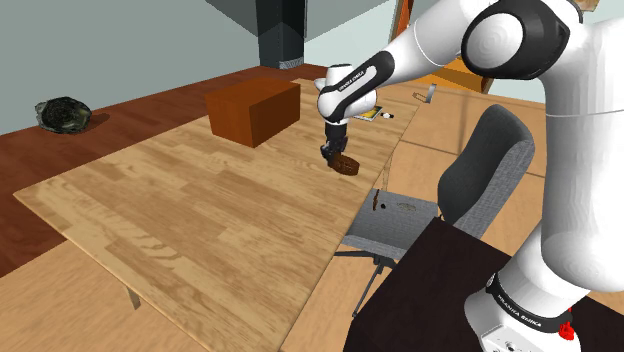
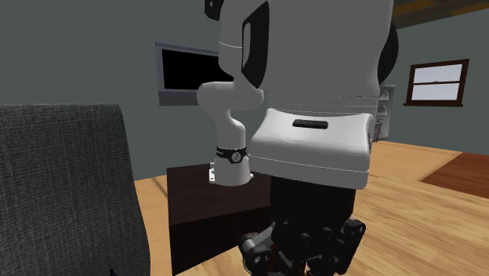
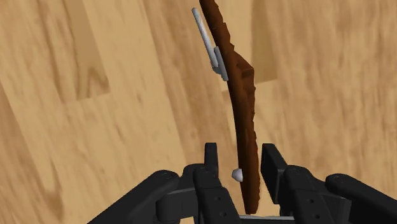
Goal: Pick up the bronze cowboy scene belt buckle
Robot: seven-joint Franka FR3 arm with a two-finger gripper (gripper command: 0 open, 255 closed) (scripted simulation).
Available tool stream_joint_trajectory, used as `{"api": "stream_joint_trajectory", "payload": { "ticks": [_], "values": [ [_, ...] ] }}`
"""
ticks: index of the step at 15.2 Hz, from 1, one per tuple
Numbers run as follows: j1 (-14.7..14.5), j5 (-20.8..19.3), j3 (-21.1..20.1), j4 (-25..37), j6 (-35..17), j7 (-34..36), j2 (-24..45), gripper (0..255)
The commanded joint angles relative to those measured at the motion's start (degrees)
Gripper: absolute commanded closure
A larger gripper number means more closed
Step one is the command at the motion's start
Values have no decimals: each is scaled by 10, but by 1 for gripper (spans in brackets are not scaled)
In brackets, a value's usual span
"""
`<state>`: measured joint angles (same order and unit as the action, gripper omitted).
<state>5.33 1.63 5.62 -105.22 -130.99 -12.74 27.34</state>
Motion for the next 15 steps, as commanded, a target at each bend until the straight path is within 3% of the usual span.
{"api": "stream_joint_trajectory", "payload": {
  "ticks": [1, 8, 15],
  "values": [
    [0, 0, 0, -1, -1, 0, 0, 255],
    [0, 0, 0, 0, -2, 0, 1, 255],
    [-1, -3, 2, 10, 40, 1, -30, 255]
  ]
}}
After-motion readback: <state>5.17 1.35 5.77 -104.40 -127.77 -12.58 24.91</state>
